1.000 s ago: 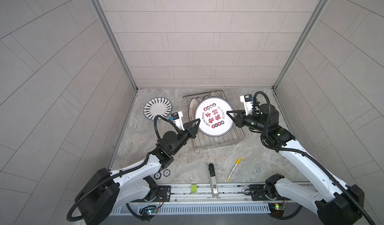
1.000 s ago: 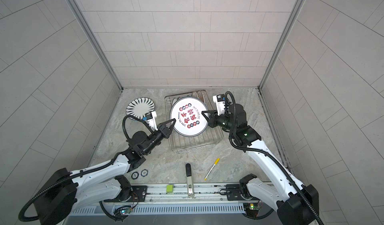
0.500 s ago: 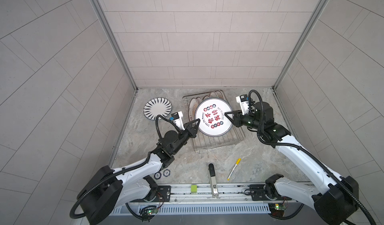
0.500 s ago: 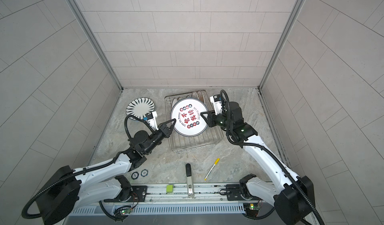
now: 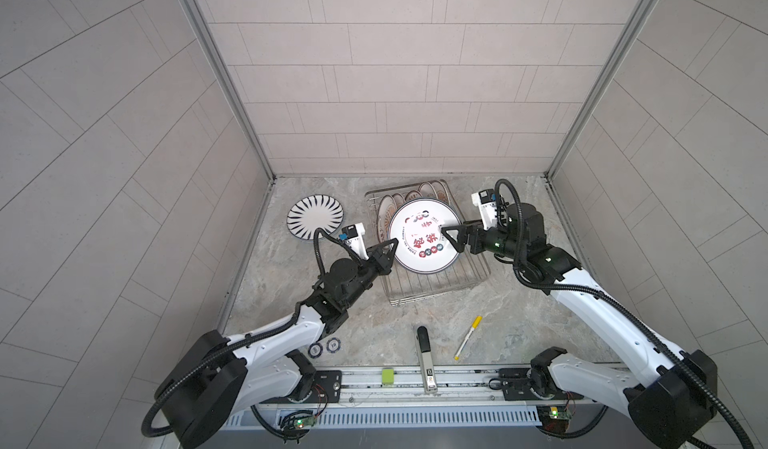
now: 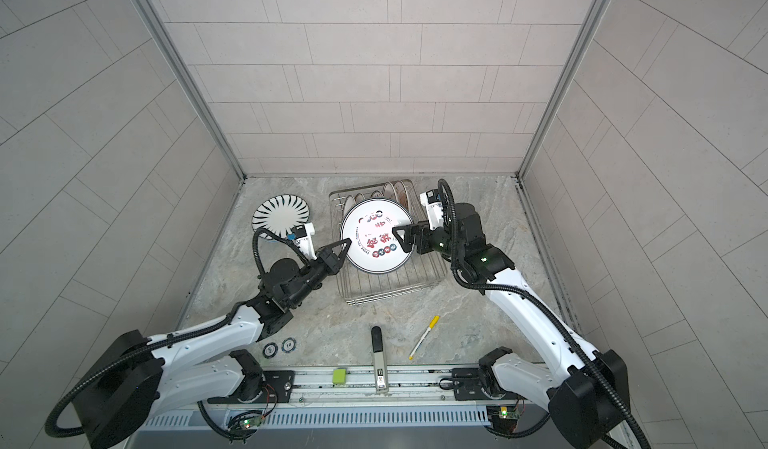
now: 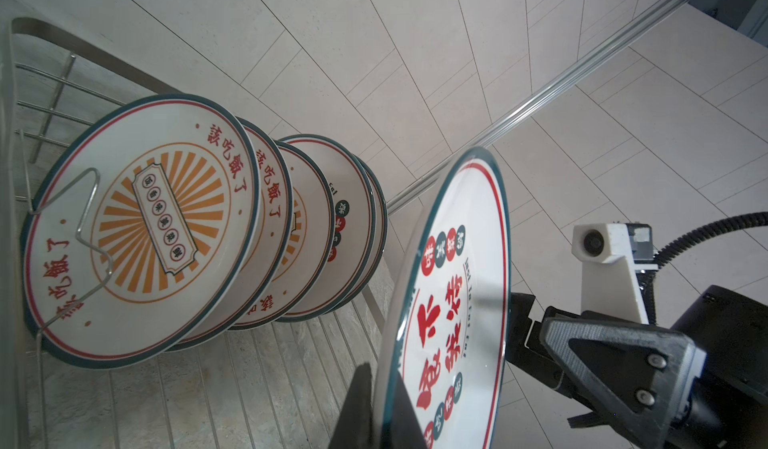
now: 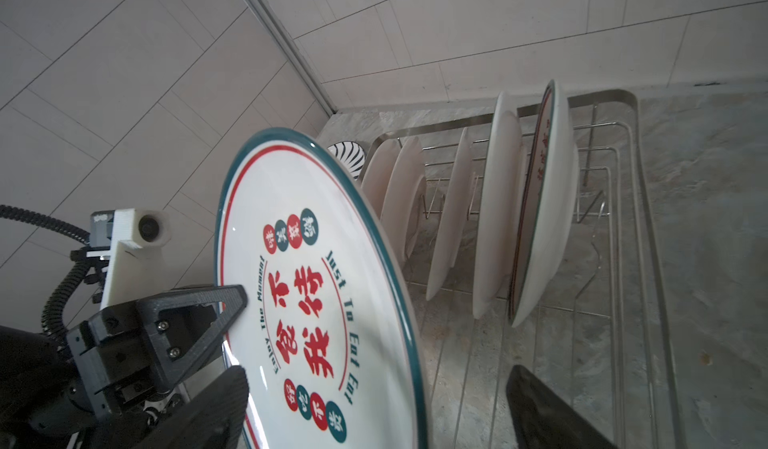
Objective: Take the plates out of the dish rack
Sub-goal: 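Carry the plate toward the blue-striped plate with the left gripper while the right withdraws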
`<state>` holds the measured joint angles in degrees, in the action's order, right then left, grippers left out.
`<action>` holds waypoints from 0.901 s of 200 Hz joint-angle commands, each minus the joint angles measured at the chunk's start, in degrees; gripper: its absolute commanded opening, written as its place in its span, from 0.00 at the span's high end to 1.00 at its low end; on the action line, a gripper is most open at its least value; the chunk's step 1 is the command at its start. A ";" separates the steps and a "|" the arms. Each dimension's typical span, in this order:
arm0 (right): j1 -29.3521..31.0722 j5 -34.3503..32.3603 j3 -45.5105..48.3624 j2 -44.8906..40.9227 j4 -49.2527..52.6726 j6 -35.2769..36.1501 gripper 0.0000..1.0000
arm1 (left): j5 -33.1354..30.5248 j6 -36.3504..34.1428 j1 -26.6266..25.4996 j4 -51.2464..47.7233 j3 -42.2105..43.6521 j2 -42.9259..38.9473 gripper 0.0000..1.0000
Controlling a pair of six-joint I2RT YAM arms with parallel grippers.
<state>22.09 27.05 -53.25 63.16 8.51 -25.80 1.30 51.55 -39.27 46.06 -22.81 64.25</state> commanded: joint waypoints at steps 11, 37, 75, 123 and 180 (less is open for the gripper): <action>0.15 -8.03 -1.76 -1.24 2.74 0.48 0.01 | 0.22 2.91 2.58 3.48 0.16 -1.95 1.00; 0.99 -9.64 -1.31 -1.62 1.35 0.70 0.01 | 2.53 4.63 6.36 2.45 -0.05 -3.25 1.00; 7.65 -15.45 -1.89 -3.77 1.23 4.84 0.01 | 4.53 7.60 12.83 1.23 2.22 -8.00 1.00; 18.44 -22.44 -3.87 -1.69 1.10 8.84 0.01 | 3.23 13.46 20.68 -7.15 5.03 -16.95 1.00; 26.52 -28.43 -9.28 7.09 1.45 11.29 0.02 | 0.63 18.73 27.98 -18.47 8.75 -27.76 1.00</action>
<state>47.09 2.20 -59.92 66.94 10.13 -16.47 3.86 66.65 -12.67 32.18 -13.50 41.56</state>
